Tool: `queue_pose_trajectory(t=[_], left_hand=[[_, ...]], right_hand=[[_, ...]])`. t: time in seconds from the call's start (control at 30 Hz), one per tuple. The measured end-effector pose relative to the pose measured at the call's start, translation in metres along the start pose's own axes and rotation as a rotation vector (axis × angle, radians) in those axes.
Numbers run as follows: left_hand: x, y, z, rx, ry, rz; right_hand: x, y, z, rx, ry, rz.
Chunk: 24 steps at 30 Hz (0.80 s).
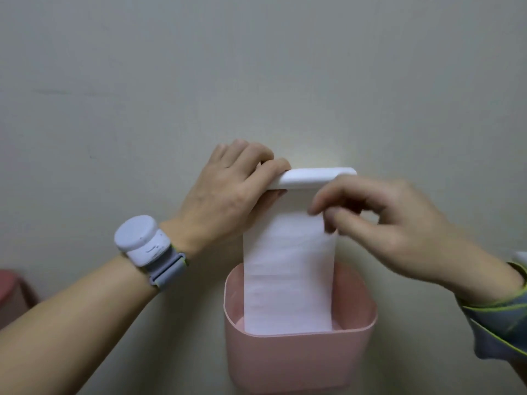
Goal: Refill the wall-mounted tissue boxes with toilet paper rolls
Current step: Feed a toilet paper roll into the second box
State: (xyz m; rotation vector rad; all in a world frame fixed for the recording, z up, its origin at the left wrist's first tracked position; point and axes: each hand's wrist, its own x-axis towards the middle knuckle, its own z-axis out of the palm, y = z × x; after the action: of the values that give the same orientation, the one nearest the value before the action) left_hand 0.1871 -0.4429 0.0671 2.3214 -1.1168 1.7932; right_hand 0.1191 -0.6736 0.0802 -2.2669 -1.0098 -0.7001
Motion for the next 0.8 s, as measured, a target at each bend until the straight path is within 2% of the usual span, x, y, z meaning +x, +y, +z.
queue_pose_trajectory(t=[0.1,0.27,0.43,0.53,0.8], left_hand=[[-0.004,0.003,0.007,-0.004,0.044,0.025],[-0.015,0.007,0.019,-0.019,0.053,0.053],[-0.021,0.007,0.022,0.001,0.055,0.092],[-0.021,0.008,0.024,0.027,0.086,0.088],[-0.019,0.007,0.028,0.067,0.144,0.117]], right_hand=[[-0.003,0.003,0.021,0.022,-0.526,0.117],[0.005,0.020,0.065,0.066,-0.993,0.209],[0.019,0.028,0.099,0.073,-1.232,0.177],[0.023,0.030,0.107,0.090,-1.319,0.162],[0.023,0.035,0.111,0.004,-1.430,0.169]])
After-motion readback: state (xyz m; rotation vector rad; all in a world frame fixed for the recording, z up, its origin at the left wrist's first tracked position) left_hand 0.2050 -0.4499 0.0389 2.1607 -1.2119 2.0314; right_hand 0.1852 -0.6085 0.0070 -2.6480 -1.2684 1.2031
